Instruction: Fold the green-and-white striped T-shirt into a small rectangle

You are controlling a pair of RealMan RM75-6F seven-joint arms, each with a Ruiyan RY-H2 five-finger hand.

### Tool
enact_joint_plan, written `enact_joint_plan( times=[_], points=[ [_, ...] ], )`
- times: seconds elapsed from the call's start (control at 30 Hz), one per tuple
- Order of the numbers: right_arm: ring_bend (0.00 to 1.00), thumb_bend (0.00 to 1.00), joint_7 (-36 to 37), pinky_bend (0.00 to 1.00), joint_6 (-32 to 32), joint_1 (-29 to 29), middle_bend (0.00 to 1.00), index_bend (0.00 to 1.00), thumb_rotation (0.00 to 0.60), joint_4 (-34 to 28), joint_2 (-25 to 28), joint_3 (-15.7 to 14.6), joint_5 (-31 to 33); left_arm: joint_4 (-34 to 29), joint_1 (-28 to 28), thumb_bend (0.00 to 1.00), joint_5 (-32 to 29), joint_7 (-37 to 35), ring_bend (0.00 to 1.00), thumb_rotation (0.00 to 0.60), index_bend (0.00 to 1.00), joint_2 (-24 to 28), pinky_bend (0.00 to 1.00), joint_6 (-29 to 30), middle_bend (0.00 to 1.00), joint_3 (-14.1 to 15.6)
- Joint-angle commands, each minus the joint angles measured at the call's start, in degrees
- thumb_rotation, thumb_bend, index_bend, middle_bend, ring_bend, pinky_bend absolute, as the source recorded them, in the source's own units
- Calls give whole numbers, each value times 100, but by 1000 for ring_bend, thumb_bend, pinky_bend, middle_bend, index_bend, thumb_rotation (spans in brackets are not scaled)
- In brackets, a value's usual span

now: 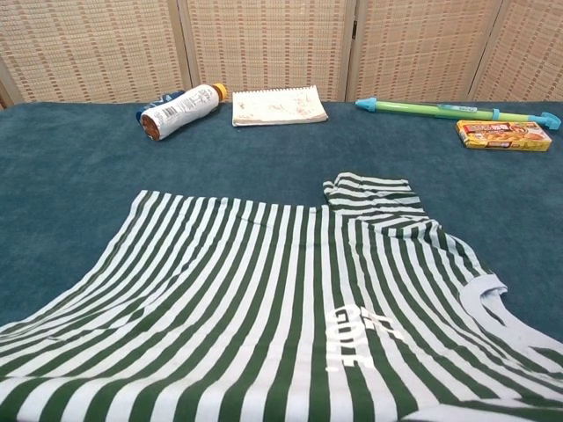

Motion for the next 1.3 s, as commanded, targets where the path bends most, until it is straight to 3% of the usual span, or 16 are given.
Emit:
enact_joint_plan(
  times=[0.03,0.33,0.57,0.87,1.1,1.3],
  points=[
    [1000,519,-18,1000,-17,6,974,681,600,-26,23,4,-3,9,27,534,4,9,899,600,638,5,1000,17,959,-28],
    [1000,523,-789,1000,-152,-179,974,681,600,21,-312,488,666,153,-365,533,-730,170,899,600,638,-280,1000,-682,959,-691],
    [1000,569,-1499,1000,-429,-218,973,681,600,283,-894,1166,1675,472,-1003,534,-1749,559,899,600,634,-641,1000,-1717,959,-1452],
    [1000,599,-2117,1000,-760,-74,972,681,600,589,-1542,1901,2776,1238,-1786,534,-2806,1095,898,600,639,-1253,1000,-2831,959,-2179],
    [1000,609,-2795,1000,-883,81,971,681,600,985,-1984,2277,3237,1951,-2233,534,-3396,1368,896,600,640,-1685,1000,-3360,959,-2491],
    [1000,609,-3114,1000,-1038,228,972,681,600,1259,-2234,2432,3444,2488,-2550,534,-3645,1791,894,600,640,-2009,1000,-3654,959,-2568]
  ],
)
